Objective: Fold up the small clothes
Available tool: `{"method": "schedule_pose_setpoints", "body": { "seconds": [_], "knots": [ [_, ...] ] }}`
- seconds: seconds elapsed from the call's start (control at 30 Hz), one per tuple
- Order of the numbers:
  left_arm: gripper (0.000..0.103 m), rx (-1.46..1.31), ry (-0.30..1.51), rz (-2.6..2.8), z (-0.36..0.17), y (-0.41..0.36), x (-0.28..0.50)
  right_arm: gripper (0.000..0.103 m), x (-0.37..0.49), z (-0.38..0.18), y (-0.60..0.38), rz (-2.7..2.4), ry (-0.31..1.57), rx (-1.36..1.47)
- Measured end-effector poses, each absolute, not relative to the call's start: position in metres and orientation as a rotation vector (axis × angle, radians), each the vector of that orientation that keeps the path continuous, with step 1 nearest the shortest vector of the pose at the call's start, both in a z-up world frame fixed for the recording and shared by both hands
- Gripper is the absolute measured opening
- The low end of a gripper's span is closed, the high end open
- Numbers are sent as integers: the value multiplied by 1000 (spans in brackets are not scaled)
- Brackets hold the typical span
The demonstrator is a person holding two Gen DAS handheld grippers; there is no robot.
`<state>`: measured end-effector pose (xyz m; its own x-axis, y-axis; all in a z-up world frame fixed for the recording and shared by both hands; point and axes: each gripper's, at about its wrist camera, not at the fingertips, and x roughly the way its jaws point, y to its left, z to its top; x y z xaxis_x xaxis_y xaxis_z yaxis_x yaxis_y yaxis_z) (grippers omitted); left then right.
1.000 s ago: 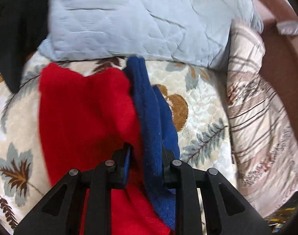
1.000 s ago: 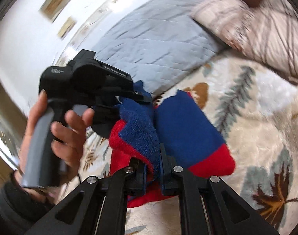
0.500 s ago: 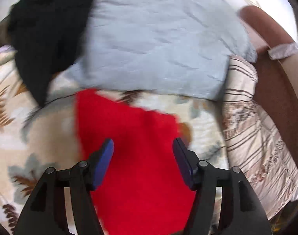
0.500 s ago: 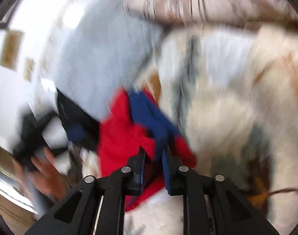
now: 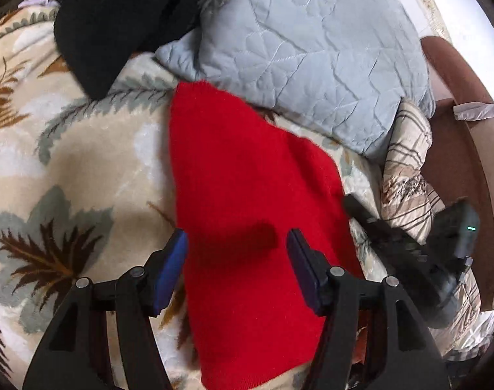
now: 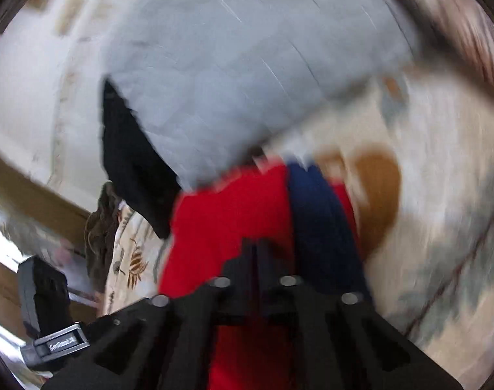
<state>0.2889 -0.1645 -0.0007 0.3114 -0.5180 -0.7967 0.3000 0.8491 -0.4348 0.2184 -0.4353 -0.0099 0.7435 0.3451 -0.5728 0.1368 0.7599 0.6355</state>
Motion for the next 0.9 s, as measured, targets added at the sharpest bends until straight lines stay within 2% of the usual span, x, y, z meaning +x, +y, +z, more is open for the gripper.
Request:
{"method": "schedule_pose_setpoints", "body": {
  "seconds": [0.07, 0.17, 0.23, 0.3, 0.63, 0.67, 0.7, 0.73, 0.77, 0.9],
  "knots": [
    [62, -198, 1108, -527, -4, -170, 290, 1, 216, 3, -443, 110, 674, 679],
    [62, -175, 1129, -505, -20, -175, 292, 4, 226, -16, -456, 76, 752, 699],
    [62, -182, 1094, -507, -20, -172, 288, 13, 224, -25, -455, 145, 773, 749],
    [64, -181, 1091, -500, -21, -172, 287, 36, 222, -30, -453, 155, 768, 773],
    [64, -125, 1068, -471, -14, -176, 274, 43, 209, -31, -441, 19, 718, 754],
    [64, -124, 1069, -466, -14, -175, 273, 43, 213, -34, -436, 22, 753, 732],
    [64, -125, 1070, -463, -13, -175, 272, 39, 216, -36, -431, 45, 784, 707],
    [64, -124, 1070, -459, -12, -174, 271, 31, 219, -34, -423, 70, 800, 664],
    [63, -125, 1071, -461, -10, -172, 270, 15, 217, -27, -419, 74, 778, 620],
    [65, -134, 1034, -447, -3, -163, 268, 14, 202, 6, -422, 121, 625, 588]
  ]
}}
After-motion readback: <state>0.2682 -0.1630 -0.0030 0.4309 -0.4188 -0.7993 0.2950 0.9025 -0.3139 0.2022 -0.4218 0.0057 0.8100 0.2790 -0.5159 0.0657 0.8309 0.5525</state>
